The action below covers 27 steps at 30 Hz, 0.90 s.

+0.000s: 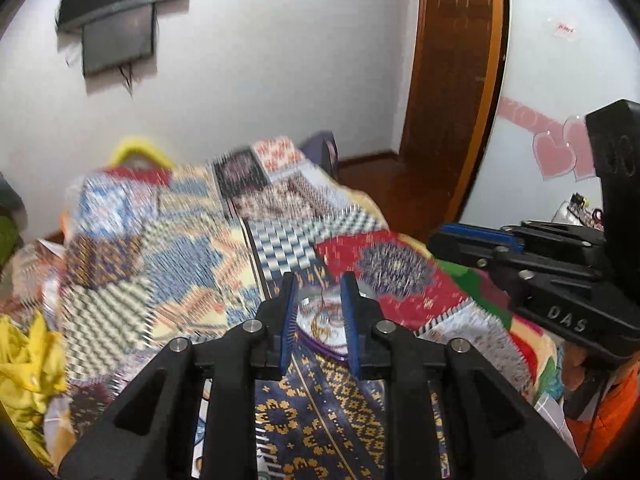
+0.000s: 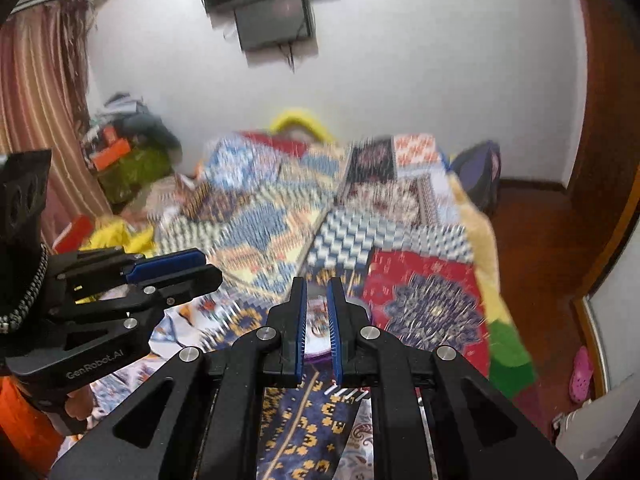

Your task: Organize jewelry

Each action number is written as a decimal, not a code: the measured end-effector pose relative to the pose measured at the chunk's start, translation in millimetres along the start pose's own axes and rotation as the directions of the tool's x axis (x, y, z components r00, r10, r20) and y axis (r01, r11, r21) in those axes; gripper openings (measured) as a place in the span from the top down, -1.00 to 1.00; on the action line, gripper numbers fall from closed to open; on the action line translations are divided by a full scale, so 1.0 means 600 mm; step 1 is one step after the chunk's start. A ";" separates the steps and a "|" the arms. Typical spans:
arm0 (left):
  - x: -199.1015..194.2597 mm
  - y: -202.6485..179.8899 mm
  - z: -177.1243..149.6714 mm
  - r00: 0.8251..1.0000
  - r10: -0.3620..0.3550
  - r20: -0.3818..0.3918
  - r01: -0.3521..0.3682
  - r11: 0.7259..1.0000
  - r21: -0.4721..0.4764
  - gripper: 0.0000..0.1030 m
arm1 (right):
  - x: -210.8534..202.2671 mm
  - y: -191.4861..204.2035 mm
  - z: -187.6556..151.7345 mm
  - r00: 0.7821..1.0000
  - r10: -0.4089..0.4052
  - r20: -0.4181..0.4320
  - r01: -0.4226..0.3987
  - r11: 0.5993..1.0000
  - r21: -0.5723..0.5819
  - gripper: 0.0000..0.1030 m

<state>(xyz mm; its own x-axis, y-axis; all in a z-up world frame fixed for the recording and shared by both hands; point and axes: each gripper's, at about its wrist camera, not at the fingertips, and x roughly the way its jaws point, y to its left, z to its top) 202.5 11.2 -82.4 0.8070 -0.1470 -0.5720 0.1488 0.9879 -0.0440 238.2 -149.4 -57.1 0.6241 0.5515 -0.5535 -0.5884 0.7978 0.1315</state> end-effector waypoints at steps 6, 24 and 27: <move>-0.130 -0.033 0.020 0.982 0.065 0.179 -0.068 0.998 0.009 0.25 | -0.136 0.037 0.017 0.980 -0.035 0.197 0.041 0.999 -0.025 0.82; -0.350 -0.098 -0.020 0.860 0.207 0.466 -0.197 0.978 -0.071 -0.99 | -0.294 0.110 -0.019 0.856 -0.176 0.486 0.193 0.981 0.014 -0.67; -0.357 -0.100 -0.030 0.859 0.214 0.464 -0.199 0.977 -0.082 -0.99 | -0.301 0.114 -0.023 0.849 -0.191 0.493 0.207 0.978 0.022 -0.84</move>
<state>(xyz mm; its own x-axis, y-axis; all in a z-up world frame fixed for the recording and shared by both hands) 10.7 -15.5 28.0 0.9907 0.0624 -0.1206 -0.0624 0.9980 0.0041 78.4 -197.6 40.7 0.8957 0.4357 -0.0890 -0.4346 0.9001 0.0322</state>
